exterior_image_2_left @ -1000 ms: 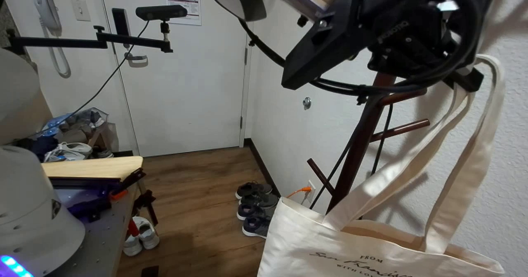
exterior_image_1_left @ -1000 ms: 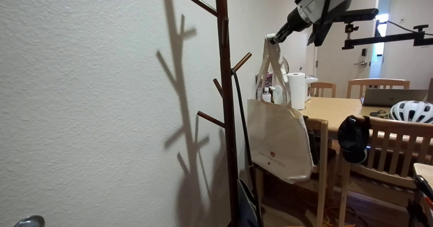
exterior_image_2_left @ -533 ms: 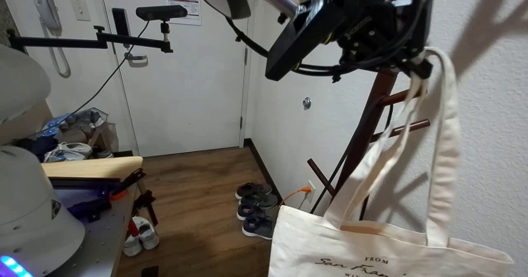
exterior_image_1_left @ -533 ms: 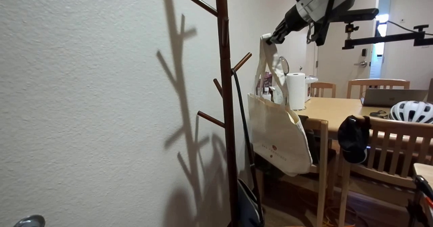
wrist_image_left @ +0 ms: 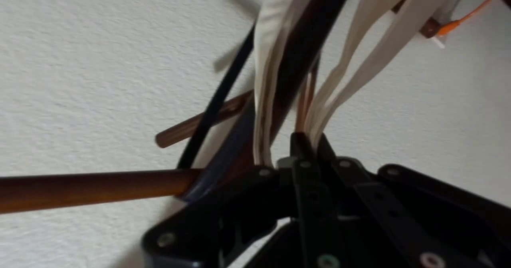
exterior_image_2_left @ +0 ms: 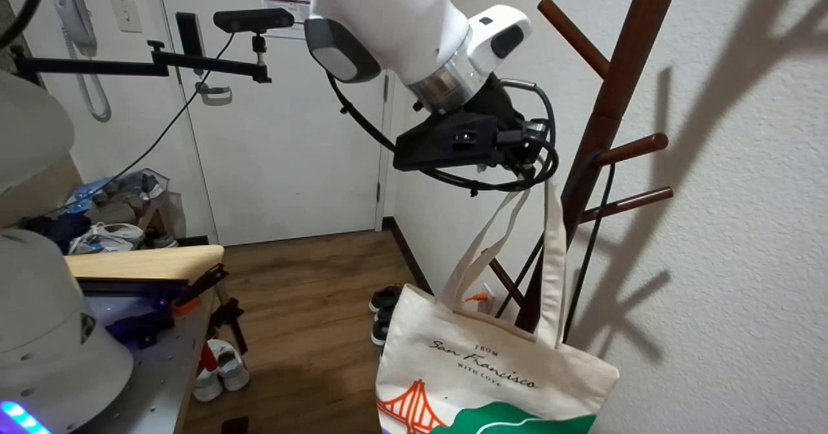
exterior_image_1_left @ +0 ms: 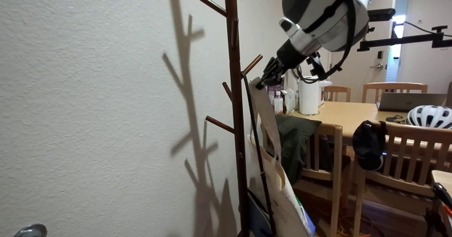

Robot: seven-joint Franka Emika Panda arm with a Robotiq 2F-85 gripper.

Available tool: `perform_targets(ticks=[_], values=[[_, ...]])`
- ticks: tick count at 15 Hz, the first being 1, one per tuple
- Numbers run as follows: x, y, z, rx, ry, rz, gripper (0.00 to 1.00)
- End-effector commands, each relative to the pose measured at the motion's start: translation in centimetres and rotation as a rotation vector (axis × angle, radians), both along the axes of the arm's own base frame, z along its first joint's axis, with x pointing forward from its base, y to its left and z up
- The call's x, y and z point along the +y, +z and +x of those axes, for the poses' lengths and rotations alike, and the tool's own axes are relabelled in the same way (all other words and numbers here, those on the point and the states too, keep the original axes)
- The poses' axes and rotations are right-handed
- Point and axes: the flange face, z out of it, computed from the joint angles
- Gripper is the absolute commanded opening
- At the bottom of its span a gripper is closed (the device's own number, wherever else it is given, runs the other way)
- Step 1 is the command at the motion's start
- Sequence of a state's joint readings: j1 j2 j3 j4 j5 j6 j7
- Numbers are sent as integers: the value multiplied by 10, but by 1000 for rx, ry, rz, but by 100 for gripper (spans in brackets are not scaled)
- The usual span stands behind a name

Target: Unhang the tote bag and hang it on a lower hook of the wooden rack

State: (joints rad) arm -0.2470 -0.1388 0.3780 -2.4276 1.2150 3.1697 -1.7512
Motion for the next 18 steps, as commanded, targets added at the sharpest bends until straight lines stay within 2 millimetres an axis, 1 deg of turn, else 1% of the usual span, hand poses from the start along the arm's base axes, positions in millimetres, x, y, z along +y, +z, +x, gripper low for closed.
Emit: perform_targets(ticks=[1,2,3,4,7,9,11,13,14,17,18], values=[[8,-23,22,119,147,15,4],[10,-24,31,150,202,25,4],[13,-30,39,201,243,18,4],[16,-30,48,235,289,20,4],[32,-30,74,349,406,6,4],[46,-30,87,431,469,-2,4],[52,-30,99,495,509,2,4],[49,-34,115,522,515,23,4],[41,-37,125,517,485,37,4],[12,-44,159,429,313,79,4],[2,-46,170,395,265,69,4]])
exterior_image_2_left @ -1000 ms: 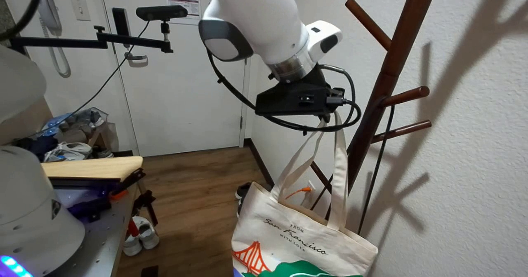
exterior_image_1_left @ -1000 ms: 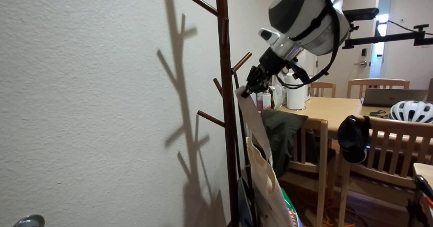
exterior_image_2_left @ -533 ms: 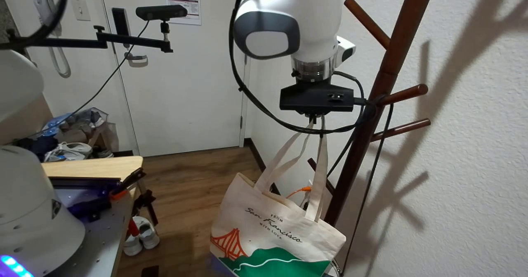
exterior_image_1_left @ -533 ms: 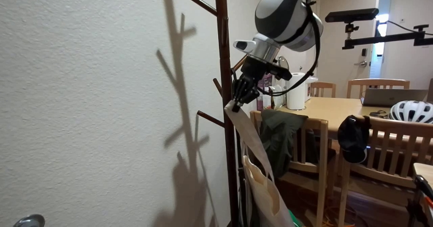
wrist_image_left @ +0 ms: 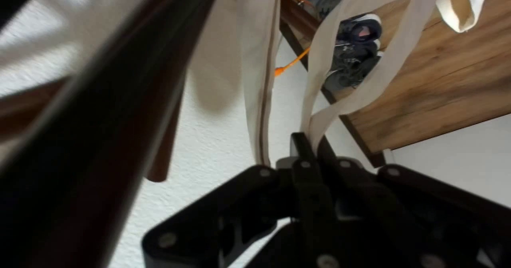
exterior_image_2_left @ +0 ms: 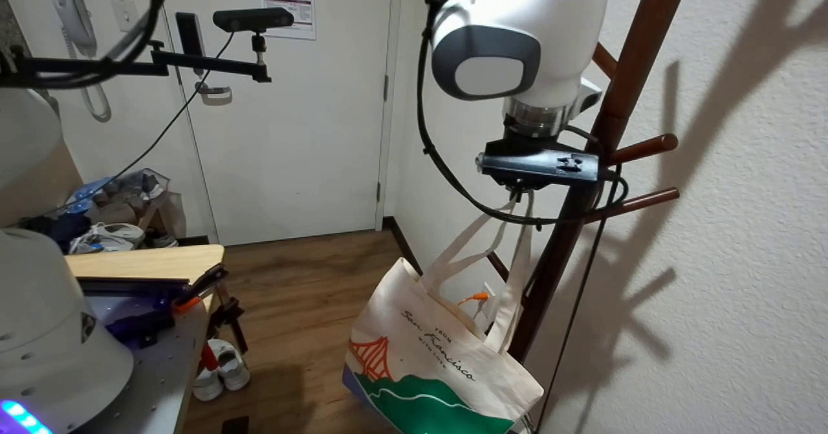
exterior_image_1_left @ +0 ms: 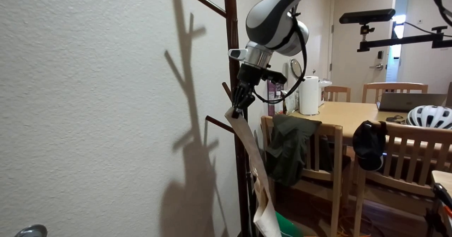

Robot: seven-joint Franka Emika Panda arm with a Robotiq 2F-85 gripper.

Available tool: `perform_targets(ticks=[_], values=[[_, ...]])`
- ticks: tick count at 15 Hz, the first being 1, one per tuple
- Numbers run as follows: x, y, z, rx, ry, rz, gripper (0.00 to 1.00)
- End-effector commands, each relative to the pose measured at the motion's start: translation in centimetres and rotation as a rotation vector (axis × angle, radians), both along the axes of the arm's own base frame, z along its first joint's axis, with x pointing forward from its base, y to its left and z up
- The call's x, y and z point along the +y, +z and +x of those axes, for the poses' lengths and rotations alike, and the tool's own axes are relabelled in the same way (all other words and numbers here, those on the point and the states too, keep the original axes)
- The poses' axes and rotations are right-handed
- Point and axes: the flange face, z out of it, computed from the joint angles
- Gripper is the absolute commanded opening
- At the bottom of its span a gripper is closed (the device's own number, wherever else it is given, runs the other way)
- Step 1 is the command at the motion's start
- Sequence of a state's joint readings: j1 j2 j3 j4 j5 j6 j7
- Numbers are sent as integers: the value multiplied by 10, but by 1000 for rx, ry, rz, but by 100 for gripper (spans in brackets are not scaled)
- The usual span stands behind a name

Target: Unhang the tote bag and hang it on a lower hook of the wooden rack

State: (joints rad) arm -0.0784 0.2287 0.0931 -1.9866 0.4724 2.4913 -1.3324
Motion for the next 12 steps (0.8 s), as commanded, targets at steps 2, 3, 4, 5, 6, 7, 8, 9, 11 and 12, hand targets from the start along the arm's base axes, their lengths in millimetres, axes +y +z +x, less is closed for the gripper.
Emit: perform_targets(ticks=[2,3,4,5,6,7,8,9,11,12], values=[[-20,-9,52,-92,-163,-5,4],[-18,-9,53,-97,-152,-14,4],[-16,-13,35,-61,-127,-4,4],[-15,-16,40,-61,-129,-2,4],[-13,-18,42,-60,-129,0,4],[-12,-18,43,-60,-128,1,3],[-11,-20,42,-76,-156,-11,3],[-10,-24,41,-101,-201,-18,3],[-8,-33,41,-134,-270,8,3],[-7,-38,40,-154,-316,20,3]])
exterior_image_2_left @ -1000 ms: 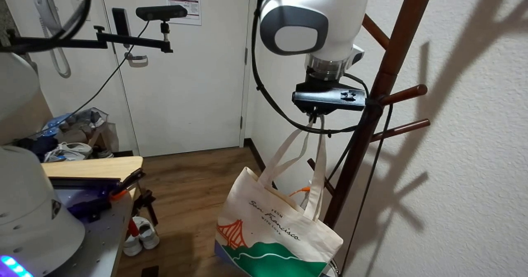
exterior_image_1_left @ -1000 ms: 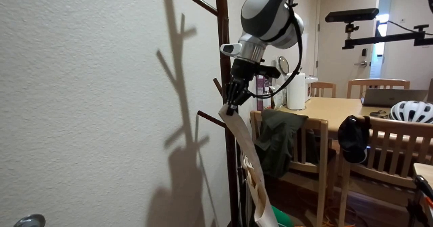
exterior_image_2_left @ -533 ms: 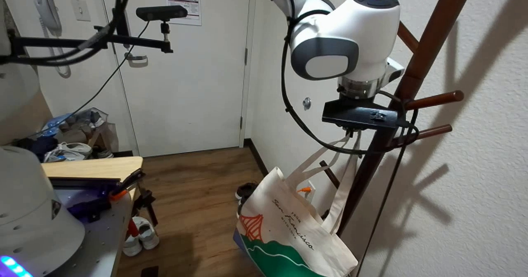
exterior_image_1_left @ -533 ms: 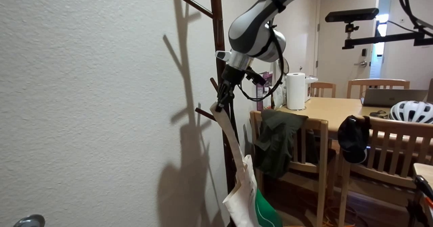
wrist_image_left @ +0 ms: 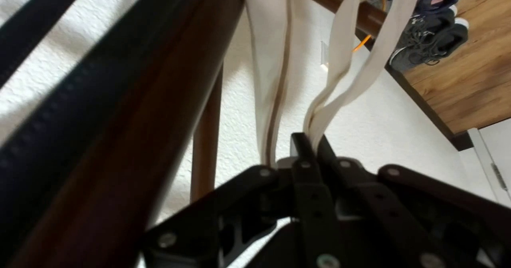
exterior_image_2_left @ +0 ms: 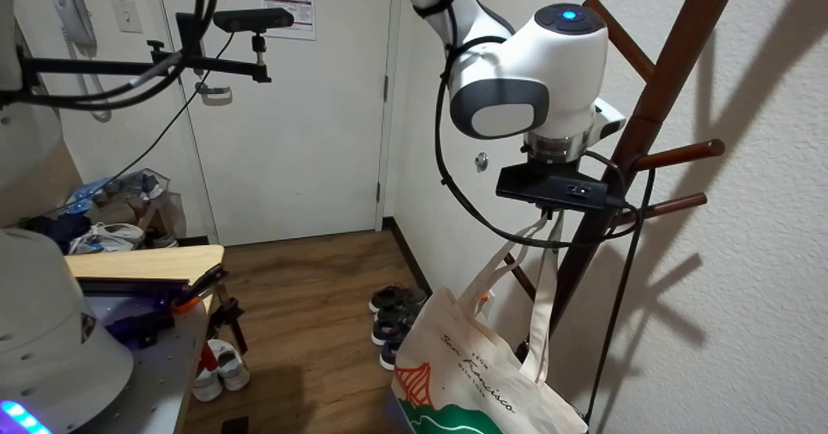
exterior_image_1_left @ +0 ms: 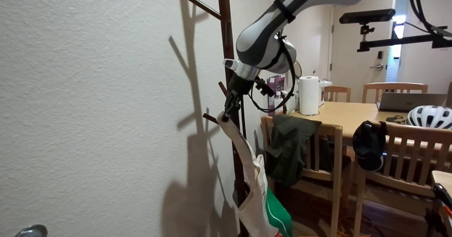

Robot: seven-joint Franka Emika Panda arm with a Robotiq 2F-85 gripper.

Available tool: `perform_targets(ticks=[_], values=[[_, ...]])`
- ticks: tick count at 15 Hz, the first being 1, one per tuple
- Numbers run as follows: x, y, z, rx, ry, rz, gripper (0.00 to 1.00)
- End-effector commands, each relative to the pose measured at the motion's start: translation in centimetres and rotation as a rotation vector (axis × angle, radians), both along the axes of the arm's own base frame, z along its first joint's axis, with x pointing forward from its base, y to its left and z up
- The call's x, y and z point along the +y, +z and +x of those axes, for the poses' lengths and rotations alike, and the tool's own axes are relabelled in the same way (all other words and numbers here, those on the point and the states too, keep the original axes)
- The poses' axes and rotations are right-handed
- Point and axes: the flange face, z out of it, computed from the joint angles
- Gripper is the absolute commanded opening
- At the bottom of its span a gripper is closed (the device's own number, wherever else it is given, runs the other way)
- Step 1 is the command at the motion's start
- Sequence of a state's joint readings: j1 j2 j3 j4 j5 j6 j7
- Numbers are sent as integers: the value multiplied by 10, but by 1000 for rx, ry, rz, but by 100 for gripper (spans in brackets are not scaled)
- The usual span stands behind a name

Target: Unhang the tote bag and hang it on a lower hook of the wooden rack

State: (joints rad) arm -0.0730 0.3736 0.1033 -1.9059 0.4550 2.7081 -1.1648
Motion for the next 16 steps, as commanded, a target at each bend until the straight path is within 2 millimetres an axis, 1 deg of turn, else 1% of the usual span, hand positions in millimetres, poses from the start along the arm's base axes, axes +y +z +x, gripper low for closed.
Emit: perform_targets(ticks=[1,3,5,6,8,10,11,12,16], values=[[0,-11,-1,-92,-159,29,3],[4,-24,-7,-129,-245,46,3],[13,-32,-10,-180,-315,80,3],[13,-30,-12,-124,-236,53,4],[21,-38,-14,-144,-268,66,4],[23,-39,-15,-143,-276,72,4],[22,-39,-15,-144,-278,73,1],[23,-40,-15,-144,-325,90,1],[46,-43,-2,-195,-483,197,1]])
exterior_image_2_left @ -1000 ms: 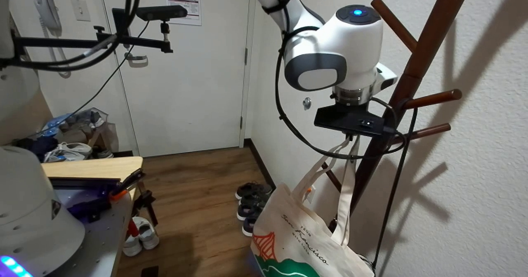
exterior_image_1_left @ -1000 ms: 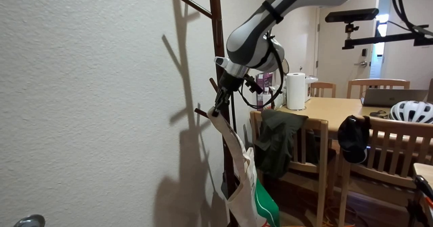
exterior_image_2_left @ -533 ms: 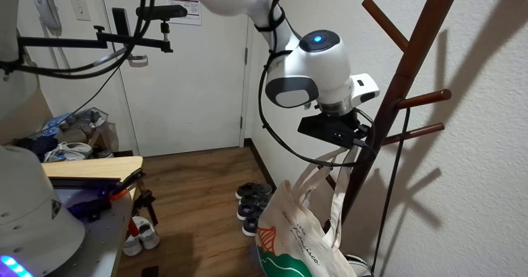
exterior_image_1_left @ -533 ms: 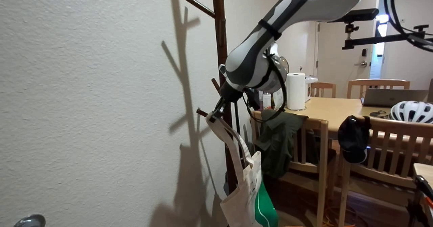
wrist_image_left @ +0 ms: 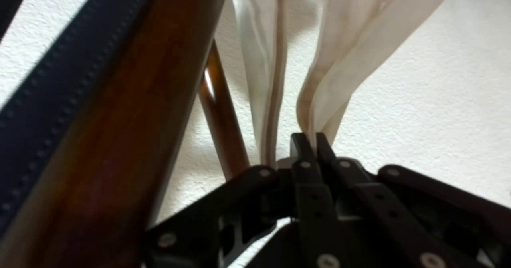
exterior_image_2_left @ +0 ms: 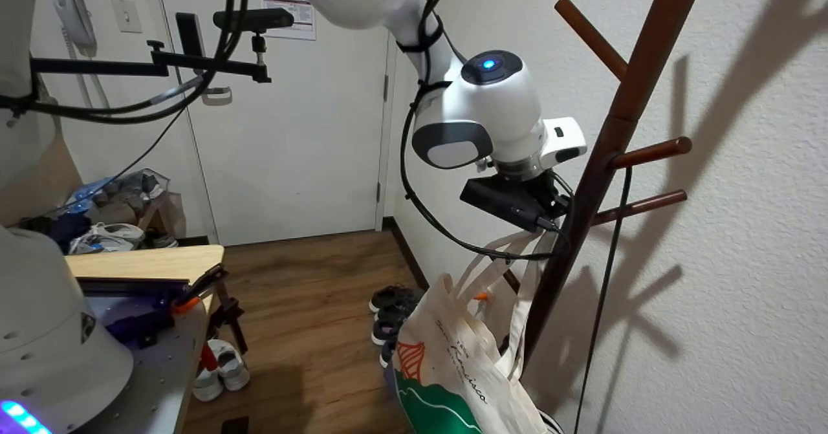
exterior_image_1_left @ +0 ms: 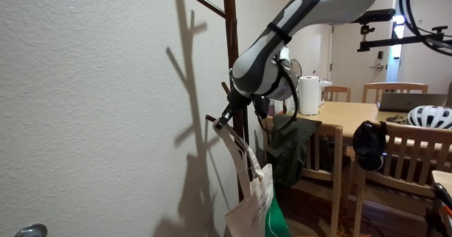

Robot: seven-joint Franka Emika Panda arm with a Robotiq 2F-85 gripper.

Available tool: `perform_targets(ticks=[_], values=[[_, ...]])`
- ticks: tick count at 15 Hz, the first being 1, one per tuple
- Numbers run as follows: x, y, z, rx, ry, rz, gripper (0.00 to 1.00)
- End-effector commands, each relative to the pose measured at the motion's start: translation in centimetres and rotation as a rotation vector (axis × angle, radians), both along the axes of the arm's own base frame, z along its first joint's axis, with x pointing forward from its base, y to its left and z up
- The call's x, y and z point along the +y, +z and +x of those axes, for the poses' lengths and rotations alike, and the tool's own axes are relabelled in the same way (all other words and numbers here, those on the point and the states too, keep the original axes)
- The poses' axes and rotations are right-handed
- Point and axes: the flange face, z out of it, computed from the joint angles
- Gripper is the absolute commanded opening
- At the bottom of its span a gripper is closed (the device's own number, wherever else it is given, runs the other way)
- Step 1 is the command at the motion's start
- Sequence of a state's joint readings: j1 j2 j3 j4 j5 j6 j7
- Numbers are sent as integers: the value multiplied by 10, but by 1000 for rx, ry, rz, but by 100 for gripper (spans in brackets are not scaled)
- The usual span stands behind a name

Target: Unhang the tote bag and hang it on a lower hook of the wooden rack

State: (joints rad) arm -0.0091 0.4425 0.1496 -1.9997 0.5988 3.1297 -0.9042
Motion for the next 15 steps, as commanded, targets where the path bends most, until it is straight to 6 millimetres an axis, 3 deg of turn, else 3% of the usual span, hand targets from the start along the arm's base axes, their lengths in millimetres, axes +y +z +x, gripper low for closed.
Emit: perform_targets(ticks=[1,4,5,9,11,15], values=[[15,-5,12,-69,-156,80,1],[25,-17,12,-94,-262,134,1],[19,-17,4,-52,-202,100,4],[24,-25,5,-60,-247,124,2],[29,-30,-7,-36,-312,171,2],[54,-64,-25,92,-410,217,2]])
